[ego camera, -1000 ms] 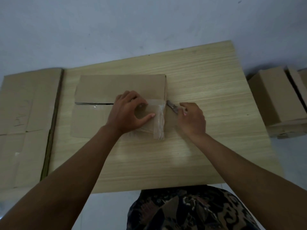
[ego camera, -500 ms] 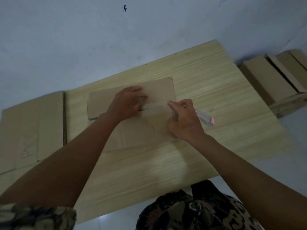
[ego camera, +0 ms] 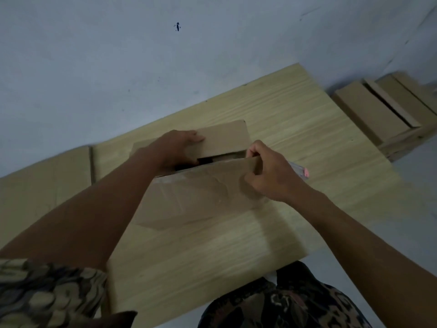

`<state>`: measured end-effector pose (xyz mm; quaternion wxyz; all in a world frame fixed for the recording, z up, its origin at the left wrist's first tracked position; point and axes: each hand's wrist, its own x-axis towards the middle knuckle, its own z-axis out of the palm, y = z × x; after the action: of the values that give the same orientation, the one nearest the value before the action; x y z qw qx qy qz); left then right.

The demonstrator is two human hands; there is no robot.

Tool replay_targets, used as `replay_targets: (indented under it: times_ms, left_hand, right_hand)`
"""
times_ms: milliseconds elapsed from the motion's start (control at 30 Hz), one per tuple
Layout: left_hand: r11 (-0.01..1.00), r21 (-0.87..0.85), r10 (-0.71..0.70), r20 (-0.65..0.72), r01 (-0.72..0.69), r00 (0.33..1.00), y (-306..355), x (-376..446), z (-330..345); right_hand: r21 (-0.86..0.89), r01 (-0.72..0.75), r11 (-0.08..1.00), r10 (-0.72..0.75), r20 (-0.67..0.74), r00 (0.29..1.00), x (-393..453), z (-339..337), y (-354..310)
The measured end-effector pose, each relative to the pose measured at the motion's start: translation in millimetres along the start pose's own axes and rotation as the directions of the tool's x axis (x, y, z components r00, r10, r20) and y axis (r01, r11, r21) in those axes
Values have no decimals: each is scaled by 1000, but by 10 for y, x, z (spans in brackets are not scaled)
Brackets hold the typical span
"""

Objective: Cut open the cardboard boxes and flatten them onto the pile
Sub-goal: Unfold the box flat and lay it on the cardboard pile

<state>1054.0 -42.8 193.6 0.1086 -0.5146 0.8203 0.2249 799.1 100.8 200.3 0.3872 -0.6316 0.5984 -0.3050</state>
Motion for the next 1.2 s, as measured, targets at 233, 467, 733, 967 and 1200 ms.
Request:
replay_targets:
  times_ms: [233,467,733,967,1200]
  left_hand:
    - [998,-65,-7,-311,-14,950,21,-169,-358]
    - [984,-50,-174,-472,171,864,34,-464,-453]
    - [918,-199,-395,-504,342,768,-142,-852,-494]
    - [772,-423,-632,-433,474,643,-483,-1225,-416]
    - [632,-510,-765,-290,584,576,-606,-1440,37]
  right_hand:
    - [-76,-143,987,115,-297,948,16,251,-251]
    - [145,-344,928,373,-413,831,-2,408,-350]
    - [633,-486,603,700,-128,702,52,545,-536]
    - [475,-355,805,553,-387,738,201,296,-527]
    - [49,-306,951,289,-494,820,205,205,-156]
